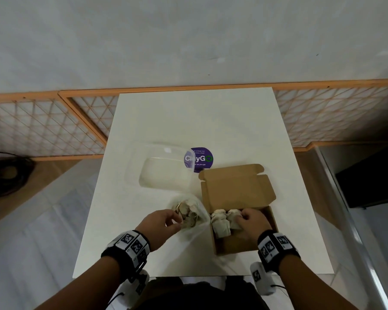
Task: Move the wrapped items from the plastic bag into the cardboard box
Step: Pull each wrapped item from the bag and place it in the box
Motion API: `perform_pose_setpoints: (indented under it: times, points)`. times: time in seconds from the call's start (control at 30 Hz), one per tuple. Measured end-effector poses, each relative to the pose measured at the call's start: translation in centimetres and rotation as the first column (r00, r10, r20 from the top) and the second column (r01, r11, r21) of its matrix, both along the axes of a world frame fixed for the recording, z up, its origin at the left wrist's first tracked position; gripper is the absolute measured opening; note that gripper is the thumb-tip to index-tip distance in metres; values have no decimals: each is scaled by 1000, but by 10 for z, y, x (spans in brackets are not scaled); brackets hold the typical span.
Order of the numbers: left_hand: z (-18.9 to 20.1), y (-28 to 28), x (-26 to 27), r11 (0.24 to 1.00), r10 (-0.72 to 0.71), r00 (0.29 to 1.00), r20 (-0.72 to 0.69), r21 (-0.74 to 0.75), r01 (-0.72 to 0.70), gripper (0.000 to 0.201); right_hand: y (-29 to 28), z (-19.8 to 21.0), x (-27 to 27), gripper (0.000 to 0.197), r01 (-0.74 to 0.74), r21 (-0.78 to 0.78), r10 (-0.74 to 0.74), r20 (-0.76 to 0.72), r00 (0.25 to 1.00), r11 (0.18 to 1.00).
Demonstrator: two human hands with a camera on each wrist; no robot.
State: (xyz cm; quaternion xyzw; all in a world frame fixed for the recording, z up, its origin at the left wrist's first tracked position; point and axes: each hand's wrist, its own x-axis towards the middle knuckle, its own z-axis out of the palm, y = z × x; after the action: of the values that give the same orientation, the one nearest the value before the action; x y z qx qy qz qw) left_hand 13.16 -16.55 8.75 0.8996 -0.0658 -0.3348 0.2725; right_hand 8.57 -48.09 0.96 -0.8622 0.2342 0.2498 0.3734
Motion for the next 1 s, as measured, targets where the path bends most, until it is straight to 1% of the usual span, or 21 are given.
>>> perform_pose_setpoints:
  times: [0.07, 0.13, 0.23, 0.27, 0.33, 0.37, 0.43, 0.5, 0.53, 0.57, 0.63, 0.7, 0.77, 0.87, 0.93, 1.0]
  points:
    - [0, 0, 0, 1000, -16, 1000, -7, 27, 16, 14, 4, -3, -3, 11, 84, 69, -84, 4, 996, 994]
    - [0, 0, -1, 999, -13, 1000, -2, 39, 13, 15, 8, -4, -9, 22, 187, 133, -190, 9, 982, 973]
    - [-2, 1, 0, 999, 4, 1000, 6, 40, -4, 16, 12, 11, -18, 35, 289, 212, -302, 31, 953, 934]
    - [-2, 2, 0, 999, 10, 1000, 6, 40, -10, 18, 12, 19, -21, 38, 301, 218, -316, 38, 948, 928]
    - [-2, 5, 1, 999, 22, 1000, 8, 39, -22, 20, 14, 36, -26, 39, 267, 190, -284, 69, 956, 945]
    - [-2, 7, 1, 999, 26, 1000, 12, 41, -27, 21, 16, 46, -27, 36, 227, 158, -244, 100, 965, 961]
    - [-2, 11, 1, 999, 31, 999, 24, 43, -32, 24, 23, 64, -25, 23, 123, 73, -135, 176, 975, 990]
    - [-3, 15, 0, 998, 21, 999, 50, 57, -24, 31, 37, 78, -17, 7, -4, 35, -4, 222, 975, 999]
    - [-4, 16, -1, 997, 11, 998, 69, 71, -16, 35, 45, 82, -11, 2, -94, 10, 89, 232, 969, 995]
    - [-5, 17, -3, 996, -1, 996, 84, 86, -6, 39, 55, 84, -5, 4, -196, -18, 194, 245, 950, 980]
    - [-7, 19, -6, 994, -25, 996, 91, 109, 15, 44, 75, 80, 6, 12, -372, -66, 376, 261, 889, 926]
    - [-10, 18, -8, 991, -47, 996, 79, 125, 37, 47, 95, 71, 17, 19, -483, -139, 503, 267, 822, 864]
    - [-13, 18, -8, 991, -45, 996, 70, 128, 36, 48, 113, 61, 27, 22, -550, -267, 609, 256, 751, 791]
    - [-15, 16, -9, 993, -32, 997, 68, 116, 23, 49, 131, 49, 38, 22, -595, -455, 726, 194, 660, 663]
    - [-14, 15, -9, 992, -44, 996, 73, 119, 35, 50, 137, 43, 43, 18, -590, -526, 748, 147, 647, 613]
    - [-14, 15, -8, 991, -64, 995, 82, 125, 53, 51, 141, 40, 46, 15, -579, -550, 744, 121, 658, 602]
